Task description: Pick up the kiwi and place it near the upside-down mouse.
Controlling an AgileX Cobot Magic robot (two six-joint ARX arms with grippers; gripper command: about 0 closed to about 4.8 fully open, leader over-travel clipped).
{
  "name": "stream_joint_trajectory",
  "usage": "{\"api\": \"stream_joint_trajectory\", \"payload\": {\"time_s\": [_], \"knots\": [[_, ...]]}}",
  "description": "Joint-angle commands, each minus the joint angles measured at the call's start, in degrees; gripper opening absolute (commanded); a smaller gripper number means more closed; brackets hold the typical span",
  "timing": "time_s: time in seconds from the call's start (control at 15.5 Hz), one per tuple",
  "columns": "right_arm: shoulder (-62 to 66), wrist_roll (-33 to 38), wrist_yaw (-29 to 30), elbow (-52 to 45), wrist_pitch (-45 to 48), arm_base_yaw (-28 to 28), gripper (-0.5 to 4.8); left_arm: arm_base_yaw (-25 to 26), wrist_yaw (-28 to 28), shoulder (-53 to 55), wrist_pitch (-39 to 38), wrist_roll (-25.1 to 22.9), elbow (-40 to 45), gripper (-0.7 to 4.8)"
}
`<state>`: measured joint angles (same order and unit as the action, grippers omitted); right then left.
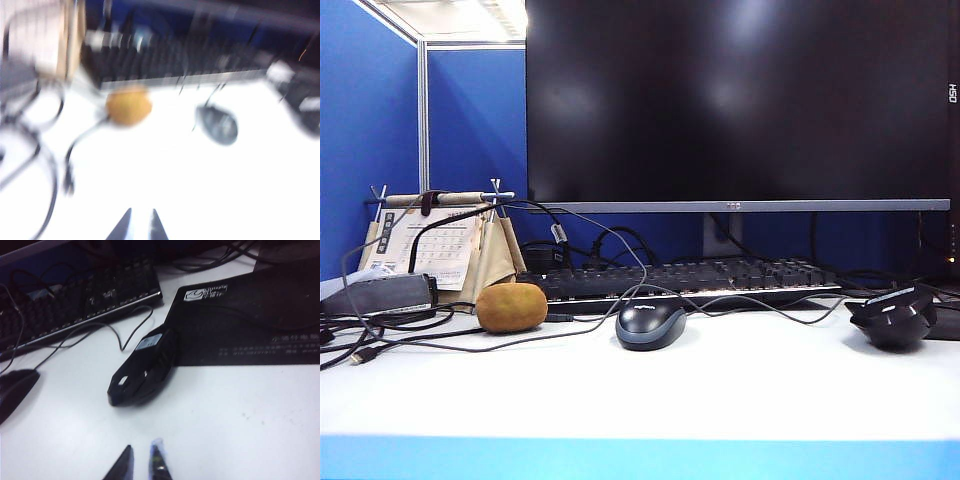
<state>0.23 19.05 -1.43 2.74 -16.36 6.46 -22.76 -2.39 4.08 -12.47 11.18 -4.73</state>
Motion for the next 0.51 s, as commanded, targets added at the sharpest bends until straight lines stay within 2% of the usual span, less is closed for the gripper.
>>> {"api": "stream_joint_trajectory", "payload": {"time_s": [0.06, 0.13, 0.32, 0.45, 0.51], "knots": [[0.0, -0.5, -2.8, 0.0, 2.9, 0.0, 0.53, 0.1, -0.7, 0.0, -0.2, -0.2, -0.1, 0.5], [0.0, -0.6, -2.8, 0.0, 2.9, 0.0, 0.53, 0.1, -0.7, 0.0, 1.0, 0.1, -0.1, 0.5], [0.0, -1.1, 1.6, 0.0, 3.0, 0.0, 0.53, 0.1, -5.5, 0.0, 4.5, 3.5, -0.1, 0.5], [0.0, -1.1, 6.8, 0.1, 7.5, 0.0, 0.54, 0.1, -9.6, 0.0, 5.2, 3.9, -0.1, 0.5], [0.0, -1.5, 9.8, 0.3, 13.1, 0.1, 0.65, 0.1, -10.3, 0.0, 5.3, 3.8, -0.1, 0.5]]}}
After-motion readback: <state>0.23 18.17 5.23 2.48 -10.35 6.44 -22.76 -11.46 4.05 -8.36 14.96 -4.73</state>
